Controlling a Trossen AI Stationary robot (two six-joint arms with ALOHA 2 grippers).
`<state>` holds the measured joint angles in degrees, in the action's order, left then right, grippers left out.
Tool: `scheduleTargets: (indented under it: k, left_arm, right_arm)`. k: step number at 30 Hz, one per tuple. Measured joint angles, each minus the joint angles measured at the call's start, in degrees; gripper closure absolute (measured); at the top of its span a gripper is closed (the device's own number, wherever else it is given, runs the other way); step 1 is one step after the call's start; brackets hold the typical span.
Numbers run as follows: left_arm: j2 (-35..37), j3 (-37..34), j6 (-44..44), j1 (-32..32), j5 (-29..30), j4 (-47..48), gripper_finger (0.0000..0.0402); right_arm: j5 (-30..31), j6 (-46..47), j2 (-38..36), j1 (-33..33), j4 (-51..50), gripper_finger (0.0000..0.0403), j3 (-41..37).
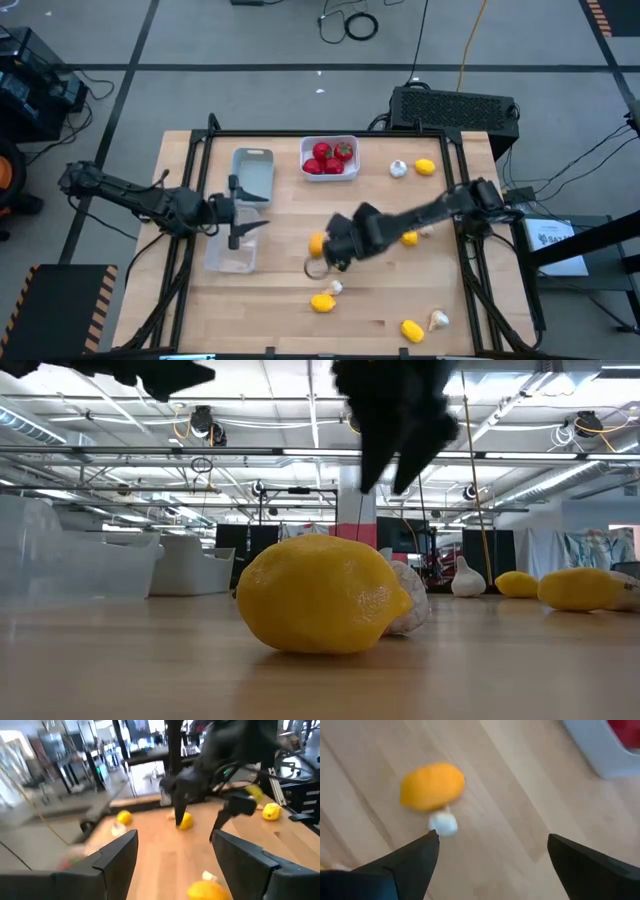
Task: Sort produce into baskets
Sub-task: Put the yellow lemon into the gray bin
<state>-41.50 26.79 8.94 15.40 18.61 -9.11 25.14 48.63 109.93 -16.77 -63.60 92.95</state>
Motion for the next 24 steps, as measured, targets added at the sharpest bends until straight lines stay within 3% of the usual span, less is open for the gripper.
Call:
scheduleTargets:
  k: [5, 9, 13, 20, 24]
  left_arm:
    - [-10.09, 0.09, -6.11, 0.0, -0.05, -5.61, 0.0137]
    - [-21.91, 4.75, -16.43, 0.0, 2.53, -8.42, 0.0137]
    - [-34.4, 13.23, -26.72, 0.36, 3.96, -1.41, 0.0137]
    - [-51.57, 30.09, -37.44, 1.62, 4.0, 21.19, 0.0137]
    - [-57.49, 34.68, -40.03, 1.61, 4.15, 24.01, 0.0137]
  right_arm:
    - [9.79, 12.06, 0.0, -5.61, -14.47, 0.0044, 0.0]
    - [13.04, 25.78, 0.0, -7.59, -26.95, 0.0044, -0.12]
    - [13.16, 22.98, -2.06, -7.73, -24.69, 0.0044, -1.61]
    - [14.63, 22.85, -2.8, -7.78, -25.97, 0.0044, -1.92]
    - [13.91, 22.79, -2.69, -8.2, -25.88, 0.0044, -1.92]
